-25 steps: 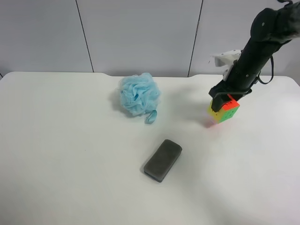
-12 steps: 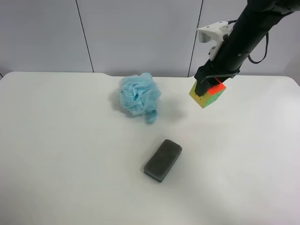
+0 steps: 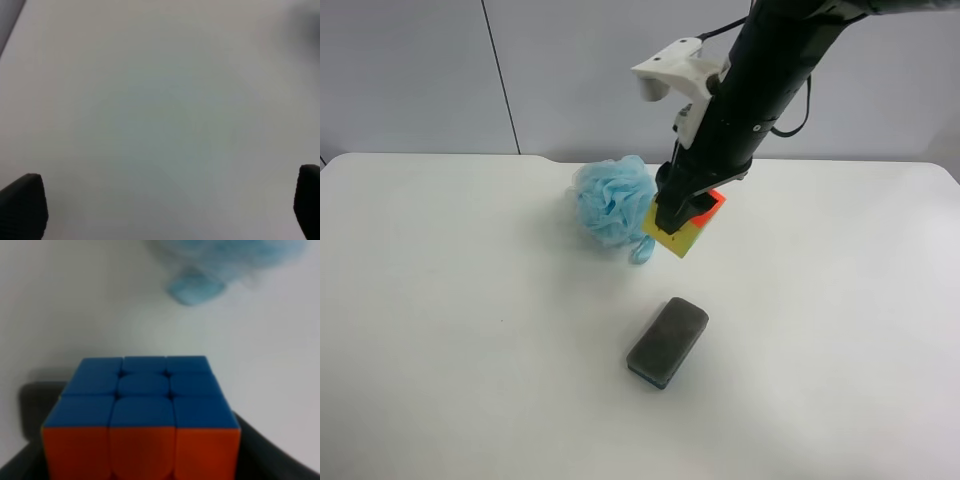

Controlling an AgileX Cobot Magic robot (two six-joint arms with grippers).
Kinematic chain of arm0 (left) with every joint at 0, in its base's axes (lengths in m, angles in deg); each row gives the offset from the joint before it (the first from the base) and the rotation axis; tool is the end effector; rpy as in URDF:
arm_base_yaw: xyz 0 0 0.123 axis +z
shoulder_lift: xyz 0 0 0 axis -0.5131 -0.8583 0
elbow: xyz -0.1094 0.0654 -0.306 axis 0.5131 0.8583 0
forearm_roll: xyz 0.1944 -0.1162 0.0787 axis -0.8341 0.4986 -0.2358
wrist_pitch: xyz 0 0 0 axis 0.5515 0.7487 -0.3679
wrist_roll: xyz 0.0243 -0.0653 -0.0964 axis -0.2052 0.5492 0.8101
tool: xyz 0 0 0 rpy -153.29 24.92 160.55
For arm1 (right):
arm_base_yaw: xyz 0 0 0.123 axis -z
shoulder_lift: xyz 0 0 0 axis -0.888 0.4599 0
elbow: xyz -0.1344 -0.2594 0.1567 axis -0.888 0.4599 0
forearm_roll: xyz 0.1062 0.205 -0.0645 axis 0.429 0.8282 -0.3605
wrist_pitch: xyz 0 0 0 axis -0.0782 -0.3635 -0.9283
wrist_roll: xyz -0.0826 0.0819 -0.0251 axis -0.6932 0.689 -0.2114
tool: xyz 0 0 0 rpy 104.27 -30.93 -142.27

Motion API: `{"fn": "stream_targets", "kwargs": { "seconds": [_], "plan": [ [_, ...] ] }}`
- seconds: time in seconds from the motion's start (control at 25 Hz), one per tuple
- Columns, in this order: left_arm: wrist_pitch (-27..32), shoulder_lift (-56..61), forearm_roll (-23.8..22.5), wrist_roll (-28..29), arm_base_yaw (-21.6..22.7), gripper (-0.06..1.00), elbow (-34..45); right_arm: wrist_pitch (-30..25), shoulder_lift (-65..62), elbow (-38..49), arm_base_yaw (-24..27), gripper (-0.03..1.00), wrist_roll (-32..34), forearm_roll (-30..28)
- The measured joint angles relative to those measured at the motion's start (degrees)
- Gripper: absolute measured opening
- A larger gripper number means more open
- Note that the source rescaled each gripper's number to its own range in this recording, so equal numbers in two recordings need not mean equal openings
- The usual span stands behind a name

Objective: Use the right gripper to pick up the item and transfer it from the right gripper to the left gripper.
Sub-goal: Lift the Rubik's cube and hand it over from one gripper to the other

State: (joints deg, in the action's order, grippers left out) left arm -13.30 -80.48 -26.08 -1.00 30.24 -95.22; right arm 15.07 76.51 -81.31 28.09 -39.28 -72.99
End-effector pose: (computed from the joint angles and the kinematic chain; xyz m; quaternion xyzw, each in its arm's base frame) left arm -0.0249 0.0073 0.2661 -0.0275 0.8804 0.0136 0.4732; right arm 0.2850 0.2194 0.2881 -0.4554 0.8701 0.1017 0.1586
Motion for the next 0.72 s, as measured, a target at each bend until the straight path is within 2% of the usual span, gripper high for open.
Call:
{"fn": "stream_targets", "kwargs": {
  "seconds": [0.16, 0.28, 0.52, 0.56, 0.72],
  "plan": [
    [0.26, -6.1, 3.01, -2.19, -0.05, 1.0, 0.0, 0.89, 0.0, 0.0, -5.13, 0.01, -2.02, 0.0],
    [-0.3, -9.49, 8.15, -4.19, -0.88, 1.0, -0.48, 1.48, 0.0, 0.0, -7.72, 0.01, -3.66, 0.53],
    [-1.06, -17.0, 19.21, -8.57, -4.23, 1.0, -5.58, 1.51, 0.0, 0.0, -8.18, 0.01, -8.5, 6.08],
    [-1.06, -18.65, 21.13, -9.26, -5.1, 1.0, -6.78, 1.51, 0.0, 0.0, -8.18, 0.01, -10.92, 8.95],
    [-0.14, -26.3, 25.75, -10.1, -7.92, 1.0, -11.12, 1.51, 0.0, 0.0, -8.18, 0.01, -13.49, 12.38]
  ]
}}
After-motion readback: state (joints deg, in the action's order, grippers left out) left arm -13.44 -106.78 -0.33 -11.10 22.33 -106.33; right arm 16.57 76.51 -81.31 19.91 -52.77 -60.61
